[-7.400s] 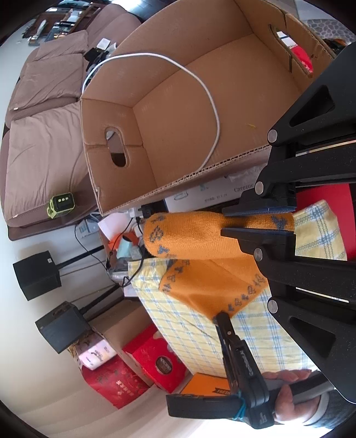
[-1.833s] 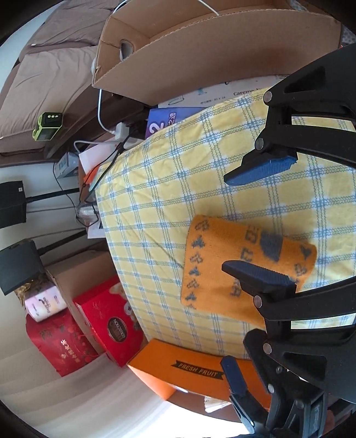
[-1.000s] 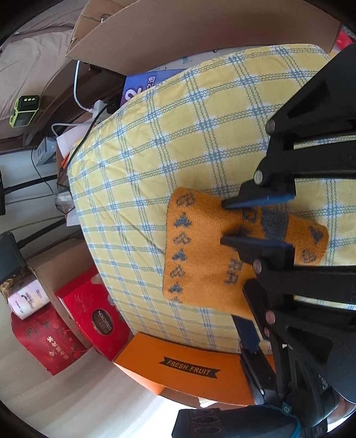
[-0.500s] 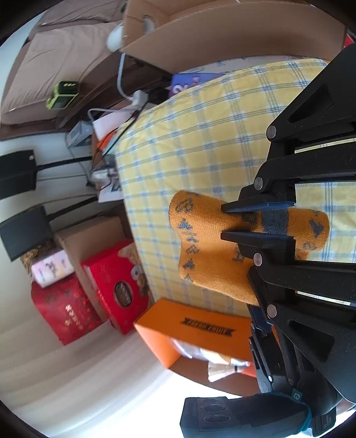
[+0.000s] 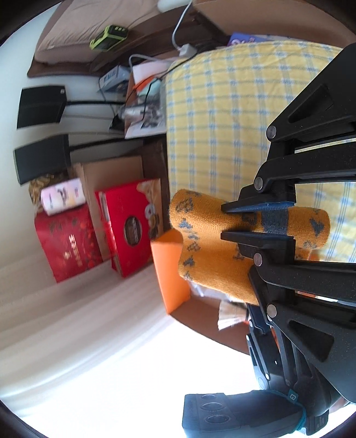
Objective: Organize objects
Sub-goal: 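Carry the folded towel into the box with the left tool and release it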
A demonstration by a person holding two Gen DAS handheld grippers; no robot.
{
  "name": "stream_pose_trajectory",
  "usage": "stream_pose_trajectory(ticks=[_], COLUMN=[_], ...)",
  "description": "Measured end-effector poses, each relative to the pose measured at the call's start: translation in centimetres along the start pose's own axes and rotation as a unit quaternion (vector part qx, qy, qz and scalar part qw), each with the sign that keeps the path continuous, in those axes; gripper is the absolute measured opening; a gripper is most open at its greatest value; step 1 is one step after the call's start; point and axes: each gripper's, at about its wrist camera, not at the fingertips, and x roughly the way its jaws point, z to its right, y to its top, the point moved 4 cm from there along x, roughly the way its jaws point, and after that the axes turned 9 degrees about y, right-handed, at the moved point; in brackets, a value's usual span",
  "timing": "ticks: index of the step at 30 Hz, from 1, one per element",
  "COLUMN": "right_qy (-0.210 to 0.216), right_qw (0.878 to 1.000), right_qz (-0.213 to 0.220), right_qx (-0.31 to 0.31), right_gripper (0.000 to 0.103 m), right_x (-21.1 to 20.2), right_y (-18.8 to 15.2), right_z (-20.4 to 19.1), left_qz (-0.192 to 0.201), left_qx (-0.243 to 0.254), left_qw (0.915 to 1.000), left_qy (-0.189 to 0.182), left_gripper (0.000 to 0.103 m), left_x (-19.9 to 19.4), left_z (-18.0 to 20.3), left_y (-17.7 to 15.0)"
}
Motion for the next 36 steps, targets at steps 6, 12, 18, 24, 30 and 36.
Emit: stream_pose_trajectory(ticks=[6,12,18,24,30,36], right_qy=[0.035,0.053,0.048,0.019,-0.013,-0.008], right_qw=[0.999,0.996,0.991,0.99,0.988,0.989], right_qz=[-0.028,-0.068,-0.103,-0.118,-0.118,-0.109], right_qx=[-0.015,-0.035,-0.065,-0.08,-0.097,-0.098], right_gripper=[0.012,0.012,0.012,0.013,0.023,0.03], right_x=[3.9,7.7,10.4,11.9,12.5,11.4], right_y=[0.9,0.0,-2.1,-3.6,-4.3,-4.0], right_z=[-4.0,-7.0,-8.4,-7.9,-7.4,-7.2], left_qz=[0.0,-0.022,-0.041,-0.061,-0.075,-0.047], left_qx=[-0.019,-0.035,-0.045,-0.044,-0.044,-0.057], left_qw=[0.9994,0.9984,0.9971,0.996,0.9938,0.9946], left_qy=[0.029,0.039,0.045,0.048,0.069,0.072], left_gripper=[0.017,0.017,0.017,0.019,0.039,0.062], left_x=[-1.0,-0.6,0.1,1.6,2.5,1.1], left_z=[-4.7,-8.5,-10.8,-11.5,-11.8,-12.6], left_y=[-0.2,-2.1,-3.9,-5.2,-6.5,-6.1])
